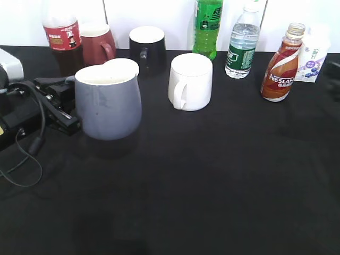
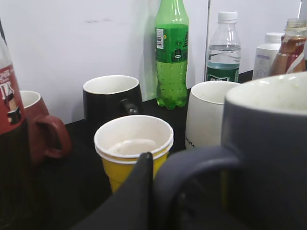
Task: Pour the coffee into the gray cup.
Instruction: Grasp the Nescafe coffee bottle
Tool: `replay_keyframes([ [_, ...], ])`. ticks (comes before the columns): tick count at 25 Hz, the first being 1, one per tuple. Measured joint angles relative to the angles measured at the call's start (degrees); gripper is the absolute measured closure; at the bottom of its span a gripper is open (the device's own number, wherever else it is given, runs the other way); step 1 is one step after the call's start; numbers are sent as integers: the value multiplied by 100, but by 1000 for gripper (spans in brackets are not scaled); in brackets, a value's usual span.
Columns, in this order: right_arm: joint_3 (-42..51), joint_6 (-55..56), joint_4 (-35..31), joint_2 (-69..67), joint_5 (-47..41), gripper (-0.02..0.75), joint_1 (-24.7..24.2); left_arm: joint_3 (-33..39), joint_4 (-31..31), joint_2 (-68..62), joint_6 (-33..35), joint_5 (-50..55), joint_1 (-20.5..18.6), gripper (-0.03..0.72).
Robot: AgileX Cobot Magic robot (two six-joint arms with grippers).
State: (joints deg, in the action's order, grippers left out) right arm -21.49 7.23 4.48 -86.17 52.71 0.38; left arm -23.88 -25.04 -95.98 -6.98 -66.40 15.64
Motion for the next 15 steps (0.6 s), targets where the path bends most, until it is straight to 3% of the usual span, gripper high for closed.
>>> replay_keyframes([
  [3,-197,-12,689,-849,514,167,0,0,0,0,0,0,0,643],
  [5,-451,-164,767,-1190,499,167,121,0,0,0,0,0,0,643],
  [9,-975,-644,-376,-1661,158,134,837,0,0,0,0,0,0,643],
  [11,-1201,-668,-488,-1980,148,71,882,0,0,0,0,0,0,643],
  [15,-1821,-723,-708,-2611,153,57,882,0,0,0,0,0,0,643],
])
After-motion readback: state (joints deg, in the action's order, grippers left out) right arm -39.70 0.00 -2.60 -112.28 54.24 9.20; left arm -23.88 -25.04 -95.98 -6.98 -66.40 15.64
